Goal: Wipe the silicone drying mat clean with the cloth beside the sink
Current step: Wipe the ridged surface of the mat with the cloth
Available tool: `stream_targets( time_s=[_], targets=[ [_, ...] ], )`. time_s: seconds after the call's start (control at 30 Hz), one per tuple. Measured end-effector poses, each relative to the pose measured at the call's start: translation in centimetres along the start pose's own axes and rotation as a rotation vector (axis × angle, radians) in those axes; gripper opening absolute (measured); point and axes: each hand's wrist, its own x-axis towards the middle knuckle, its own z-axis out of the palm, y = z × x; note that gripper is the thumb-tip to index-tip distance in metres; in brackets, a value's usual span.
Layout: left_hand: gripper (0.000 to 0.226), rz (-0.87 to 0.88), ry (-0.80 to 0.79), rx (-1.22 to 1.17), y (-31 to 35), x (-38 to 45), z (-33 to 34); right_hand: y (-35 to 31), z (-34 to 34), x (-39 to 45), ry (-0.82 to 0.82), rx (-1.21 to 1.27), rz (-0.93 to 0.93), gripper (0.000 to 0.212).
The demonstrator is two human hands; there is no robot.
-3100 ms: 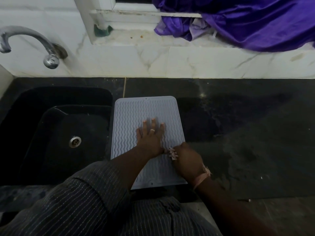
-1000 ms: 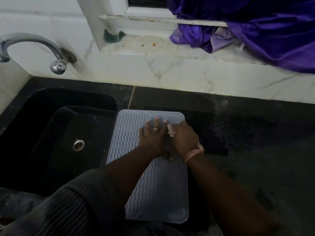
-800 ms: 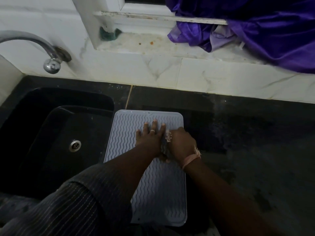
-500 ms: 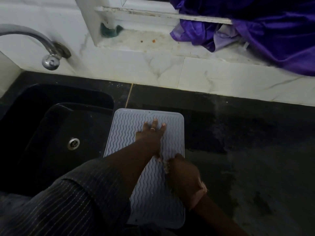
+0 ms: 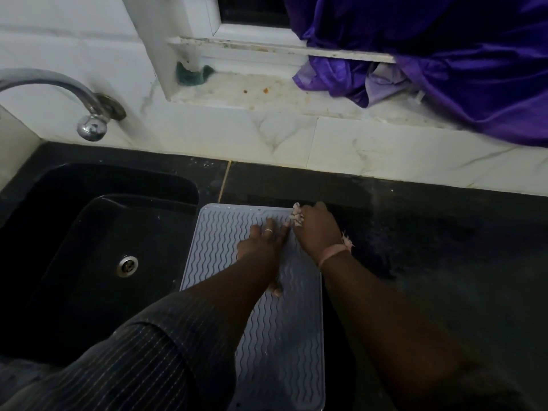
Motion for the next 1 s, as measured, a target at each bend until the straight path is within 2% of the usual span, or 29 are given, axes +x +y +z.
stream_targets(
  time_s=[0.1,0.2,0.43,0.57,0.7,0.77,0.8,0.9,1.0],
  targets=[
    [0.153,-0.017,-0.028,0.017,0.3,0.4,-0.4,-0.4,0.6,0.0,-0.08,-0.133,-0.022,0.024],
    [0.151,-0.01,-0.036,0.015,0.0,0.7,-0.3,-0.4,0.7,-1.1,-0.086,-0.143,-0.063,0.024],
    [0.154,-0.006,-0.006,-0.01,0.0,1.2,0.2,0.4,-0.2,-7.9,-0.239,-0.132,-0.171,0.03],
    [0.147,-0.022,0.008,-0.024,0.1,1.4,0.4,0.7,-0.1,-10.5,-0.344,-0.11,-0.129,0.027],
    [0.153,-0.007,0.001,-0.01,0.0,1.2,0.2,0.8,-1.8,-8.0,-0.446,-0.028,-0.085,0.024],
    [0.154,-0.003,0.001,-0.01,0.0,1.1,0.2,1.2,-2.3,-5.2,-0.37,0.028,0.024,0.028],
    [0.154,-0.009,0.002,-0.009,0.0,1.0,0.1,1.4,-2.1,-3.6,-0.279,0.048,0.049,0.032],
    [0.151,-0.021,-0.016,-0.006,0.0,1.0,-0.1,1.8,-1.2,-0.4,-0.04,0.013,-0.007,0.036],
    [0.152,-0.027,-0.03,-0.002,0.2,0.8,-0.4,1.5,-0.1,1.0,-0.034,-0.072,-0.056,0.026]
  ],
)
